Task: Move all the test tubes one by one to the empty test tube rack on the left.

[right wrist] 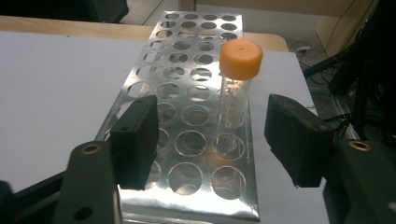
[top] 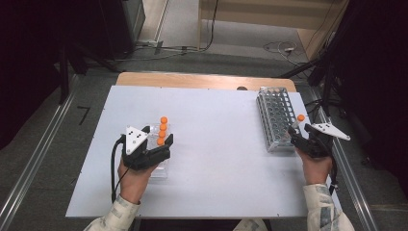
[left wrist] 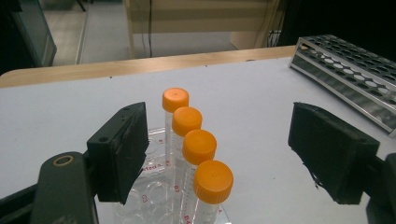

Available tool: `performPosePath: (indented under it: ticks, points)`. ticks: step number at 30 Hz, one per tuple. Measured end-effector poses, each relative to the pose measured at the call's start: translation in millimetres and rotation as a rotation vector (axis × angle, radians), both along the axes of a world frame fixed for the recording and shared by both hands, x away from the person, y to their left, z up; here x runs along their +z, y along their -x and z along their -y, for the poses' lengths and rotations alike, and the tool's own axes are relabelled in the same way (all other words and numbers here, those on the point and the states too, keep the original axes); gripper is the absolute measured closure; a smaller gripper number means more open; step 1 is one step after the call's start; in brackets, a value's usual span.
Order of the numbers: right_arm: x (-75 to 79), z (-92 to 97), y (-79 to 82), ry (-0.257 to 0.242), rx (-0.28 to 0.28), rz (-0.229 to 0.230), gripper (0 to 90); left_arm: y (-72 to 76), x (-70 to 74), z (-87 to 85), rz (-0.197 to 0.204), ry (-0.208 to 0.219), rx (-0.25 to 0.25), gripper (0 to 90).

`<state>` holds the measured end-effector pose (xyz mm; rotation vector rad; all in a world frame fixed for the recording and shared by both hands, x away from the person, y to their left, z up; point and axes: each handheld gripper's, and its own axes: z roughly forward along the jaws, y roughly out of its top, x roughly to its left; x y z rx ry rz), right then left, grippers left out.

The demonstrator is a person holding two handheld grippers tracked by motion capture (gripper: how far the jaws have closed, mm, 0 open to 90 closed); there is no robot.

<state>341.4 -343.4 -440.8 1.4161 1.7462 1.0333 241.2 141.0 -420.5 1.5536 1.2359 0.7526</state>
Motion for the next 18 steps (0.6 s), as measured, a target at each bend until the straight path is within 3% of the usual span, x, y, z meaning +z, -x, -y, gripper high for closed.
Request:
performPosePath:
  ticks: [10, 18]
  points:
    - [-9.0, 6.0, -22.4, -0.002, -0.008, -0.025, 53.9, -0.3, -1.8, 3.0, -0.004, -0.005, -0.006, 20.4]
    - [-13.4, 3.6, -30.4, 0.011, -0.014, -0.027, 63.5, 0.4, -1.5, 3.4, -0.004, -0.003, -0.008, 20.5]
